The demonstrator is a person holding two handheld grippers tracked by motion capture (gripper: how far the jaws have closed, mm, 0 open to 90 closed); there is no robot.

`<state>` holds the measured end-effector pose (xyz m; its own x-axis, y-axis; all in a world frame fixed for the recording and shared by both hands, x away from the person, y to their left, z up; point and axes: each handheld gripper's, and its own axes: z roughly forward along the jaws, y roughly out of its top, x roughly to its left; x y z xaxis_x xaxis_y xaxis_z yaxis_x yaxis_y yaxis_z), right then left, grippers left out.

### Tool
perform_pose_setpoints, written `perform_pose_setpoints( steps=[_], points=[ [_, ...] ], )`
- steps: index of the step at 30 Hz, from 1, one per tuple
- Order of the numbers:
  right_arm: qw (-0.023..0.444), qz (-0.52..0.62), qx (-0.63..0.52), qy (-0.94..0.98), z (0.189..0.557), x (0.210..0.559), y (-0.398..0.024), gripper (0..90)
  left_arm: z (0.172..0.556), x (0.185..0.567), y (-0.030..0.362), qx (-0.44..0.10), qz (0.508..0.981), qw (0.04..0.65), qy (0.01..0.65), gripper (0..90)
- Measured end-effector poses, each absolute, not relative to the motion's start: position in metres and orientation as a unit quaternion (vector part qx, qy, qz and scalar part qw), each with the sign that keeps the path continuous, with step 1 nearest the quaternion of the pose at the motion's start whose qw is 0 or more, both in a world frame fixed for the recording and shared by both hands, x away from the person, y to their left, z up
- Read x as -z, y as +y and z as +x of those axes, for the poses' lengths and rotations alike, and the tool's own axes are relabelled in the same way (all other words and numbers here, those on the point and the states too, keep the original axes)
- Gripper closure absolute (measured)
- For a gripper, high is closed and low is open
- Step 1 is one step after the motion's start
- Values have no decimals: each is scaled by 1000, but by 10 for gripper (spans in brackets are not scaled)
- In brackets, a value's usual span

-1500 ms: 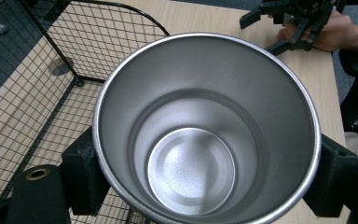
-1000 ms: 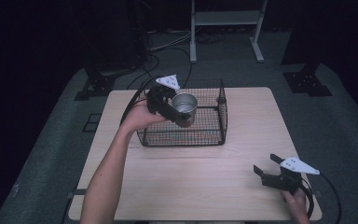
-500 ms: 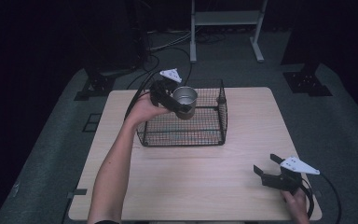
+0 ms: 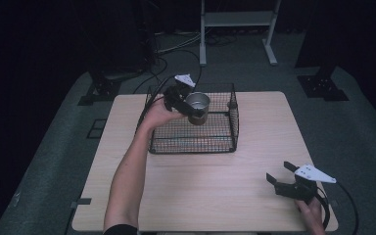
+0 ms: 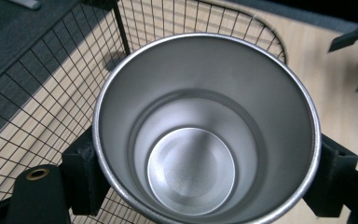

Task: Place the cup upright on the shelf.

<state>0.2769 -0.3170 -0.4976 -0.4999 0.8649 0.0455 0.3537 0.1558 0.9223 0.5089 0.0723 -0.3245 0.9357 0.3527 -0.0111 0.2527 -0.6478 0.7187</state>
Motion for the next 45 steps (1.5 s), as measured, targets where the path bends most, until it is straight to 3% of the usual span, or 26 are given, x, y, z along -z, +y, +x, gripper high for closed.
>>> perform_pose_setpoints(
  steps=[31,45],
  points=[
    [257,424,-492,716,277,498,-317,135,541,401,55,-26,927,304,219,178],
    [257,425,-494,714,277,498,-318,135,544,407,50,-32,927,301,221,178]
  ],
)
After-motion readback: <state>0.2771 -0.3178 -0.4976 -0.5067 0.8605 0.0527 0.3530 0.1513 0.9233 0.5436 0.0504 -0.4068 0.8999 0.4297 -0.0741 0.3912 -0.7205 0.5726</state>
